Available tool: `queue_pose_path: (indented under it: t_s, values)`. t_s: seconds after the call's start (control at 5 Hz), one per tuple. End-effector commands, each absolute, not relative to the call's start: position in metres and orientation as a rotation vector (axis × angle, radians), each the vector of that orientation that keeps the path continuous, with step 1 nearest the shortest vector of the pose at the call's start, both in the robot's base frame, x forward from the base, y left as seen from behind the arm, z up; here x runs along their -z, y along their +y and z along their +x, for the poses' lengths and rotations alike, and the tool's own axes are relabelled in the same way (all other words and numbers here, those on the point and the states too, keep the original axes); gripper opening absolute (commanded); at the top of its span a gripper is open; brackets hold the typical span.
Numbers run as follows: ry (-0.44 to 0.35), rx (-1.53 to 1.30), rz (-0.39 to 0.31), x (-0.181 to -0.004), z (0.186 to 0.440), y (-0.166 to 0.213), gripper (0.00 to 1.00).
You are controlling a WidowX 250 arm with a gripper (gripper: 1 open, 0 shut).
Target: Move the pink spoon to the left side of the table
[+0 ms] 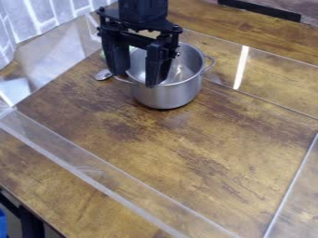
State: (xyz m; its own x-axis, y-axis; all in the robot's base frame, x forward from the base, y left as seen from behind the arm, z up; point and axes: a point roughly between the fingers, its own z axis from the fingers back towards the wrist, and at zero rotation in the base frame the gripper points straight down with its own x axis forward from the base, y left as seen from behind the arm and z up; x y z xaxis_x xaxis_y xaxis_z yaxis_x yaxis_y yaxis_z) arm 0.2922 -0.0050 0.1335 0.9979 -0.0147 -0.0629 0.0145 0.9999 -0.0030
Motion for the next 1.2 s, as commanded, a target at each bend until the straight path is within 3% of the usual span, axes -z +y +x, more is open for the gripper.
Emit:
queue_pose_path:
  t_s: [0.0, 0.4, 0.8, 1.0]
  values:
    - [0.099, -0.053, -0.009, -0.123, 0.296, 0.001, 1.00]
    - [0.056, 0.123, 0.003, -0.133, 0.372, -0.038, 1.00]
    - [0.031, 0.169, 0.001, -0.150, 0.403, -0.014, 1.00]
    - [0.045, 0.135, 0.001, -0.145, 0.406, -0.010, 1.00]
